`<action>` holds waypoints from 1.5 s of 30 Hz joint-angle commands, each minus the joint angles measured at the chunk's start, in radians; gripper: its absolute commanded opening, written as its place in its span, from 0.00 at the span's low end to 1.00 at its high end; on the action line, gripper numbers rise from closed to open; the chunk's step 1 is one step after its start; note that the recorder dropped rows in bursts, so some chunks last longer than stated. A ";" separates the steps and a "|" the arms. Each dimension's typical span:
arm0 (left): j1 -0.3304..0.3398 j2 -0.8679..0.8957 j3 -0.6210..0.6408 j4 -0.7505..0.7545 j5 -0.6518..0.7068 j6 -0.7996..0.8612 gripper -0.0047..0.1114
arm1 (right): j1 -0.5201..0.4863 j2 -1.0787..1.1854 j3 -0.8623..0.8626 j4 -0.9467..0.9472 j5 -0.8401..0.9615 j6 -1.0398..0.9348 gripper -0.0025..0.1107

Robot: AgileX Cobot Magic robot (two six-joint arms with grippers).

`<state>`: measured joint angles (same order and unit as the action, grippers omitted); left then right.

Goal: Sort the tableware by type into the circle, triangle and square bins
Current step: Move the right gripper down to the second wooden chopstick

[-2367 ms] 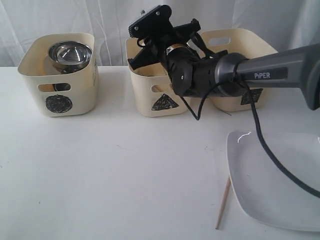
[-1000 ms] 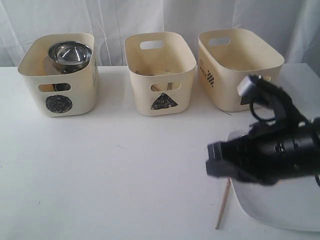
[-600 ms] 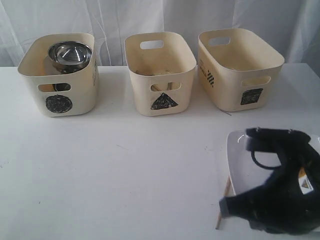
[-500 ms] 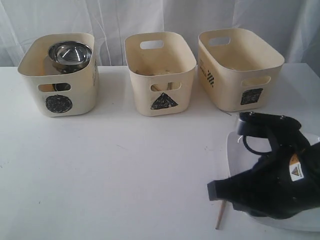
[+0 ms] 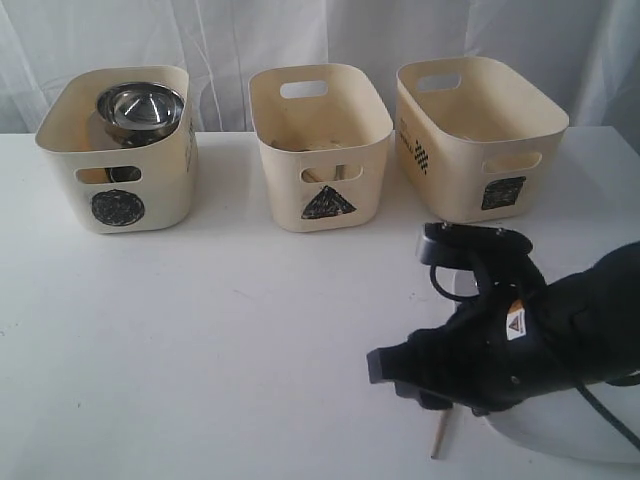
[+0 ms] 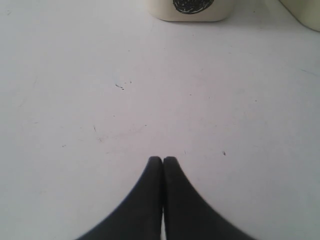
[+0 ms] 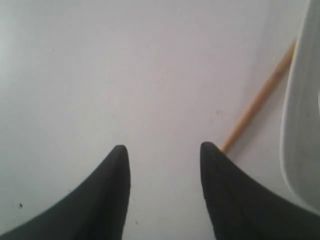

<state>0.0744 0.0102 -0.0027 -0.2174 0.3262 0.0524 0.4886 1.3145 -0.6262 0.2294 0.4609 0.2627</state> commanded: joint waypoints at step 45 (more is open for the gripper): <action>-0.006 -0.008 0.003 -0.006 0.029 0.001 0.04 | 0.066 0.373 -0.198 -0.342 0.169 0.608 0.39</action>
<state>0.0744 0.0102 -0.0027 -0.2174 0.3262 0.0524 0.5503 1.6772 -0.8189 -0.0933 0.6621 0.8614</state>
